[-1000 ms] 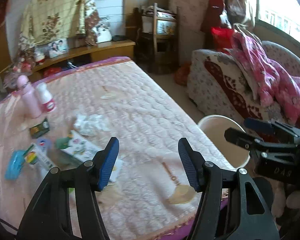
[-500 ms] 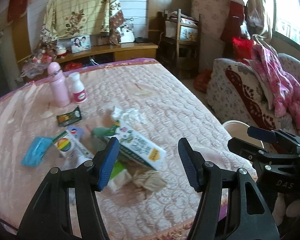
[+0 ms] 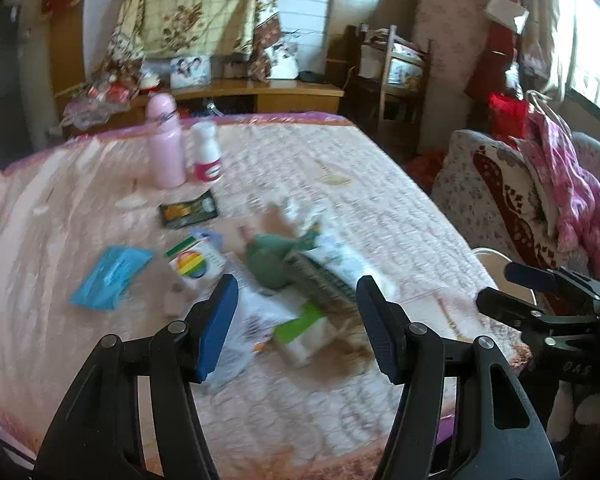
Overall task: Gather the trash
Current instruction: 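Move both open tools back over the bedspread, then grasp the white printed packet with the left tool while the right tool grasps crumpled beige paper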
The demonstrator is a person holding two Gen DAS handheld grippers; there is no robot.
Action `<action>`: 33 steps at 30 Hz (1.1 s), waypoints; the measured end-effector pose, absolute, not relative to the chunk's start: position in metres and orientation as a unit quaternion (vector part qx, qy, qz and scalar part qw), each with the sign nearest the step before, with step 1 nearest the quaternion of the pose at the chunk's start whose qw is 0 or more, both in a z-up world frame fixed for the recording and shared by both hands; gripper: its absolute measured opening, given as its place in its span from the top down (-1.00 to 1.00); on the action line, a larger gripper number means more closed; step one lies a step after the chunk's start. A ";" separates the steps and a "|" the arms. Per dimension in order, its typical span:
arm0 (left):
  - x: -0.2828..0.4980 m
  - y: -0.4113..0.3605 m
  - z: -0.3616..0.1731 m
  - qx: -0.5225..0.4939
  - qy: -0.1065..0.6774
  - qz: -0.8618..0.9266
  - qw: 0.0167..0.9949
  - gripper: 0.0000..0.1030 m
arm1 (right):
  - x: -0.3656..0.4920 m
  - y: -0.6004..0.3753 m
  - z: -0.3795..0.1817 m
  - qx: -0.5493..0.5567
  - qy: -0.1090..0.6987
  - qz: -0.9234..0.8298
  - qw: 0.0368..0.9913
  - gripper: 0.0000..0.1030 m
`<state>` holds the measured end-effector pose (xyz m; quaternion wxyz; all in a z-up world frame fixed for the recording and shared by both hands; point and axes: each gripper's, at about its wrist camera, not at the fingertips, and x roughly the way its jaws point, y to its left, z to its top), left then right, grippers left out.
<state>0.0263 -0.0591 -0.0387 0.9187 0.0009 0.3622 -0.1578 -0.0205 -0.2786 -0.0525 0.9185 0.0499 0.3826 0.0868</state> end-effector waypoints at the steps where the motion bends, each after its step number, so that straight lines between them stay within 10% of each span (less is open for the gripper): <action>1: 0.028 -0.050 -0.041 -0.003 0.367 -0.151 0.918 -0.17 | -0.020 -0.277 -0.055 0.050 0.385 0.089 0.917 -0.36; 33: 0.090 -0.010 -0.123 0.029 0.455 -0.228 0.860 -0.38 | 0.040 -0.213 -0.145 0.059 0.476 0.151 0.865 -0.36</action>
